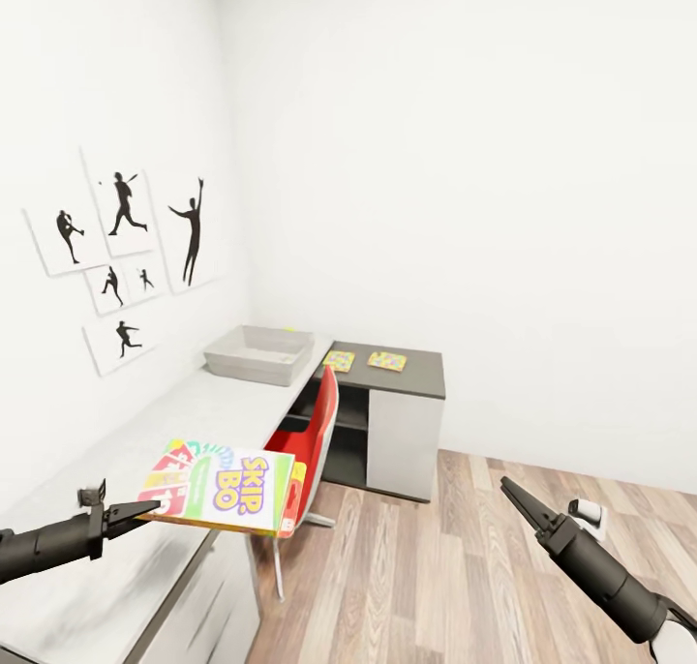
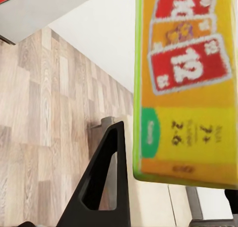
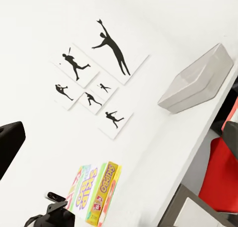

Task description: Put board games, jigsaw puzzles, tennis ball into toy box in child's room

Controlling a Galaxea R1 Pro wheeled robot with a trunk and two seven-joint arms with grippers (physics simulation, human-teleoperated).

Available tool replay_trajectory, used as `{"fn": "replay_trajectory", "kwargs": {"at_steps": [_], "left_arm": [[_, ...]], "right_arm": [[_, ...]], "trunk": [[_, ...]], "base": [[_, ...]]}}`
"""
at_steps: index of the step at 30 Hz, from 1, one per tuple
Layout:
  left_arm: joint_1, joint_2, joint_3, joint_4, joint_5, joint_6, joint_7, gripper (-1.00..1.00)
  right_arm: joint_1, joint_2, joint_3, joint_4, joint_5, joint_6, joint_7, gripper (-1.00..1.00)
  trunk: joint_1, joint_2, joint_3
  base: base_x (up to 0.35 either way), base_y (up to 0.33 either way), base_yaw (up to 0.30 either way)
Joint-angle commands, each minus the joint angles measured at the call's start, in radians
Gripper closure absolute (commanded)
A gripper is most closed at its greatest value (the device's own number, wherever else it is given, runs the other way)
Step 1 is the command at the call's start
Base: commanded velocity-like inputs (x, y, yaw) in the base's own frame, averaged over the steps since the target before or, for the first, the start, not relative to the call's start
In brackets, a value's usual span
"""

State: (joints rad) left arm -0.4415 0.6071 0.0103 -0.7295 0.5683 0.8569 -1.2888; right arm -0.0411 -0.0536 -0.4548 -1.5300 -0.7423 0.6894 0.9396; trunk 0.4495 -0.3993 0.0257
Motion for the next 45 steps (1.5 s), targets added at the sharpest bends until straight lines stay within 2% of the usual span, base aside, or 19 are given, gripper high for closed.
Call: {"fn": "replay_trajectory", "kwargs": {"at_steps": [1, 19, 22, 24, 26, 29, 32, 36, 45], "left_arm": [[0.0, 0.0, 0.0, 0.0, 0.004, 0.011, -0.002, 1.0], [0.0, 0.008, 0.021, 0.001, 0.007, 0.017, -0.011, 1.0], [0.0, 0.022, 0.04, -0.003, 0.009, 0.036, -0.038, 1.0], [-0.001, 0.035, 0.058, -0.004, 0.007, 0.063, -0.09, 1.0], [-0.002, 0.05, 0.079, -0.006, 0.005, 0.094, -0.167, 1.0], [-0.007, 0.071, 0.09, -0.025, 0.003, 0.127, -0.226, 1.0], [-0.009, 0.079, 0.093, -0.036, 0.0, 0.137, -0.241, 1.0], [-0.011, 0.076, 0.093, -0.042, -0.005, 0.14, -0.246, 1.0], [-0.01, 0.076, 0.104, -0.043, -0.004, 0.137, -0.245, 1.0]], "right_arm": [[0.0, 0.0, -0.001, 0.0, -0.005, 0.007, 0.001, -1.0], [0.0, -0.001, -0.003, 0.001, -0.005, 0.014, 0.001, -1.0], [0.0, -0.001, -0.003, -0.004, -0.005, 0.016, 0.002, -1.0], [0.0, -0.002, -0.004, -0.008, -0.005, 0.02, 0.001, -1.0], [0.0, -0.002, -0.004, -0.011, -0.006, 0.039, 0.001, -1.0], [0.0, -0.003, -0.005, -0.012, -0.004, 0.096, -0.001, -1.0], [0.0, -0.004, -0.011, -0.012, -0.003, 0.126, -0.002, -1.0], [0.0, -0.003, -0.032, -0.009, -0.002, 0.141, -0.003, -1.0], [0.0, -0.002, -0.046, -0.005, -0.003, 0.135, 0.002, -1.0]], "trunk": [[0.0, -0.001, 0.0], [0.0, -0.001, 0.0], [0.0, -0.001, 0.0], [0.0, -0.001, 0.0], [0.0, -0.001, 0.0], [0.0, -0.001, 0.0], [0.0, -0.001, 0.0], [0.0, -0.001, 0.0], [0.0, -0.001, 0.0]], "base": [[0.043, -0.044, 0.001], [0.005, -0.005, 0.0], [0.0, 0.0, 0.0], [0.0, 0.0, 0.0], [0.0, 0.0, 0.0], [0.0, 0.0, 0.0], [0.0, 0.0, 0.0], [0.0, 0.0, 0.0], [0.0, 0.0, 0.0]]}}
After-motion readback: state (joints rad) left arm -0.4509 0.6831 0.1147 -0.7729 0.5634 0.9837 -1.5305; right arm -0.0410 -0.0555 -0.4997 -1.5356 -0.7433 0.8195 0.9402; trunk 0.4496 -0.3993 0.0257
